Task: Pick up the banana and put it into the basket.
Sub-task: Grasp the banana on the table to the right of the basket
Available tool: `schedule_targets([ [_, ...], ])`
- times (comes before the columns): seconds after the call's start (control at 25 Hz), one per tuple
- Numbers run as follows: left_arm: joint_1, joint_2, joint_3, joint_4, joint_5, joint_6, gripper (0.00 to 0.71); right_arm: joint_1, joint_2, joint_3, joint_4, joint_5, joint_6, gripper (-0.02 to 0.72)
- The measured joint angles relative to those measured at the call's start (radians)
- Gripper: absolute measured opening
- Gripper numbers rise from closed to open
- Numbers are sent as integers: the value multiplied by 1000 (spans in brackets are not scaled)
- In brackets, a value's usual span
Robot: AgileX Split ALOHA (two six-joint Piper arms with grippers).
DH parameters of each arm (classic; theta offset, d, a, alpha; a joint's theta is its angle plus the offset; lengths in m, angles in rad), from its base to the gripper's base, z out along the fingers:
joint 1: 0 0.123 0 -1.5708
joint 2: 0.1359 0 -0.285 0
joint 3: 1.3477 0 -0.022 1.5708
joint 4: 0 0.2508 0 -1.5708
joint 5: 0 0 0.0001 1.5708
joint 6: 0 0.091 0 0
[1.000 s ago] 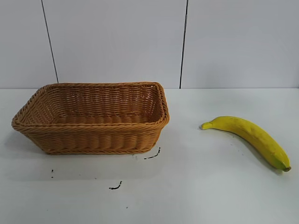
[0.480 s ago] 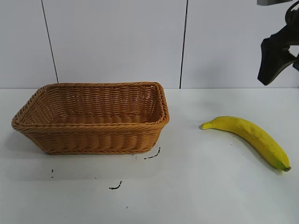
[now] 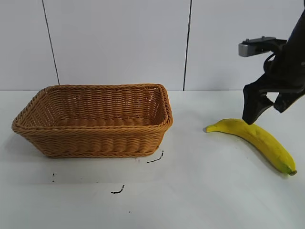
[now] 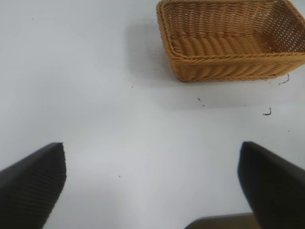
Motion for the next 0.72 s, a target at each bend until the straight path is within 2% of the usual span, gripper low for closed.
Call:
schedule_targets([
  [0.32, 0, 0, 0, 0, 0, 0, 695, 0, 13, 0, -6, -39, 23, 696],
  [0.4, 0, 0, 0, 0, 0, 0, 695, 0, 13, 0, -24, -40, 33, 670],
  [0.6, 0, 0, 0, 0, 0, 0, 695, 0, 13, 0, -89, -45, 108, 463],
  [0.68, 0, 0, 0, 0, 0, 0, 695, 0, 13, 0, -106, -45, 126, 337],
  [0.72, 0, 0, 0, 0, 0, 0, 695, 0, 13, 0, -109, -45, 130, 315],
])
